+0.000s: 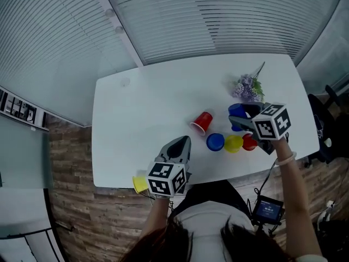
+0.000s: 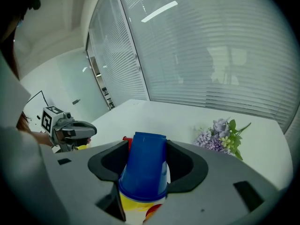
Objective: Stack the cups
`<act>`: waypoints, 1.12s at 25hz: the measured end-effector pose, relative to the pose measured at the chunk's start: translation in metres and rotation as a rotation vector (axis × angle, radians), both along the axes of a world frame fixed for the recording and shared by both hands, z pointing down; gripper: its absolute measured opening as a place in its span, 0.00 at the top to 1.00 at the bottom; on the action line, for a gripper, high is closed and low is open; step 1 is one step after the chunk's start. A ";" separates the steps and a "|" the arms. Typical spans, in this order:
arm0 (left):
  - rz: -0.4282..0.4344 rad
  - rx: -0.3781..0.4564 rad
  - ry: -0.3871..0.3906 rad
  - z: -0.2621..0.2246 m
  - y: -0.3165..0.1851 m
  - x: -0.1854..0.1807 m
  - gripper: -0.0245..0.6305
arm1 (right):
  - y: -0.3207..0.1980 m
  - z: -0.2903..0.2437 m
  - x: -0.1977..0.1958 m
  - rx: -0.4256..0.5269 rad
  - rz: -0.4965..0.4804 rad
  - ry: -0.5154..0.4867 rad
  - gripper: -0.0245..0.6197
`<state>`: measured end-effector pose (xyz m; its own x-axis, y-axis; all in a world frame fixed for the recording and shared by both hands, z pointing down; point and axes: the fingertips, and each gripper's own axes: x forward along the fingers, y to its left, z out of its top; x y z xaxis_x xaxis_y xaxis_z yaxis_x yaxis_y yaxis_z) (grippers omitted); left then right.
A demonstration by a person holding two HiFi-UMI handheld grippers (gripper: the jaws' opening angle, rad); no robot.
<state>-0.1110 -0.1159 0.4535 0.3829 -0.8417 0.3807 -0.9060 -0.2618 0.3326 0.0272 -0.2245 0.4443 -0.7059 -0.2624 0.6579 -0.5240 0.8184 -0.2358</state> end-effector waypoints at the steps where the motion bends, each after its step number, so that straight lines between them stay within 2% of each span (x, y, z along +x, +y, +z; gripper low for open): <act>1: 0.006 0.003 -0.001 -0.001 0.000 0.001 0.94 | 0.001 -0.003 0.002 0.018 0.006 -0.006 0.54; 20: 0.105 0.019 -0.023 -0.006 0.018 0.039 0.94 | 0.038 -0.038 0.047 0.338 0.165 -0.188 0.54; 28: 0.127 0.008 -0.033 -0.003 0.026 0.049 0.94 | 0.050 -0.037 0.058 0.465 0.229 -0.187 0.54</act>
